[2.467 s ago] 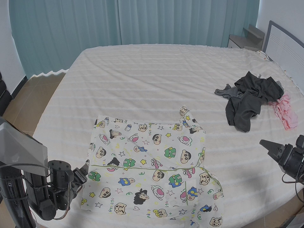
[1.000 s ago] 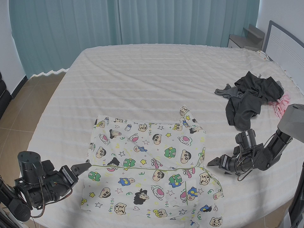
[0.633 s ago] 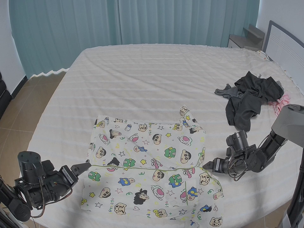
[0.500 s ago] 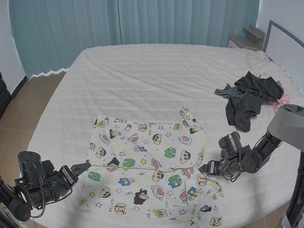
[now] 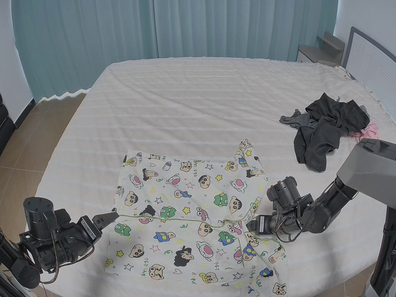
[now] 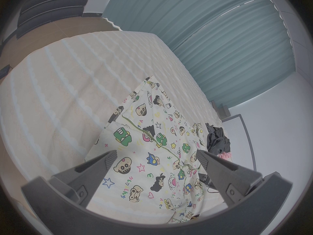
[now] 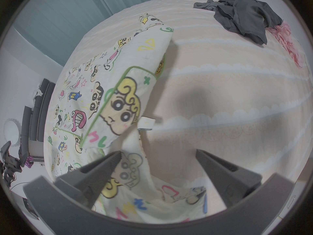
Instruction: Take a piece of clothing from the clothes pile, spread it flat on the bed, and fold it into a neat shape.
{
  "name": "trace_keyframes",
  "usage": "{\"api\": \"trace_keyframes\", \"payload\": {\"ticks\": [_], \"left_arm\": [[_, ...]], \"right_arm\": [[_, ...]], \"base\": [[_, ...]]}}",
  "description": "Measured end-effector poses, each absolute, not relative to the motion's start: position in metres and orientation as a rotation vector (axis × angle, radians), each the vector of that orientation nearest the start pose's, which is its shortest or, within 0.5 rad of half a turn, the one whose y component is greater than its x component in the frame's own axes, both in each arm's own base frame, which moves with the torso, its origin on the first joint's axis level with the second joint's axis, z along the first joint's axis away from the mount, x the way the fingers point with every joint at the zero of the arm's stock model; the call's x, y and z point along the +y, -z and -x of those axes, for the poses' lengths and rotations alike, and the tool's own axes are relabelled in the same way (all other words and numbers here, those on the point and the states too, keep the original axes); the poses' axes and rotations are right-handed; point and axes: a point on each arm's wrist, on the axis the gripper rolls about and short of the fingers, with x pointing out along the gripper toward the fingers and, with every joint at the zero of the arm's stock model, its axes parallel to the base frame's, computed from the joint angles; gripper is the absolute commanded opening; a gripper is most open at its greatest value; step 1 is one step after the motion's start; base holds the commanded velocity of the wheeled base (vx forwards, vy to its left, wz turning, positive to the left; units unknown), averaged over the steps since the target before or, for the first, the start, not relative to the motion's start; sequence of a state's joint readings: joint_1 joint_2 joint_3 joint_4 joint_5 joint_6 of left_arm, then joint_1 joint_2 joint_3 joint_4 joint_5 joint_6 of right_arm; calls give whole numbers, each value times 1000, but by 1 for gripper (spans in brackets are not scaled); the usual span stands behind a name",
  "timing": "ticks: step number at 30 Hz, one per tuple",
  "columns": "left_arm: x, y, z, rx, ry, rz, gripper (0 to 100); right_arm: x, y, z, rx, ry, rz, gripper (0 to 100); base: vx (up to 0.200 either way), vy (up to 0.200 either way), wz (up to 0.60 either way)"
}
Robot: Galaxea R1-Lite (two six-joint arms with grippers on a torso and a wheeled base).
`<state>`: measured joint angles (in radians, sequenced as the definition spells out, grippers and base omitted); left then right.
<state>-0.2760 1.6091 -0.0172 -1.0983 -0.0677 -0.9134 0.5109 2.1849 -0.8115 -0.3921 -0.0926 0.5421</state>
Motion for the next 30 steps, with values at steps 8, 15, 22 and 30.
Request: {"api": "trace_keyframes", "payload": {"ticks": [8, 15, 22, 30], "left_arm": [[-49, -74, -167, 611, 74, 831, 100], [-49, -71, -168, 610, 49, 824, 100], [-49, -71, -169, 614, 48, 823, 100], [-49, -71, -169, 613, 49, 823, 100]], "right_arm": [[164, -4, -295, 1042, -131, -264, 0], [161, -7, -294, 1041, -112, -297, 0], [153, -23, -291, 1004, -95, -334, 0], [144, -53, -278, 930, -115, -363, 0]], "base": [[0, 0, 0], [0, 0, 0], [0, 0, 0], [0, 0, 0]]}}
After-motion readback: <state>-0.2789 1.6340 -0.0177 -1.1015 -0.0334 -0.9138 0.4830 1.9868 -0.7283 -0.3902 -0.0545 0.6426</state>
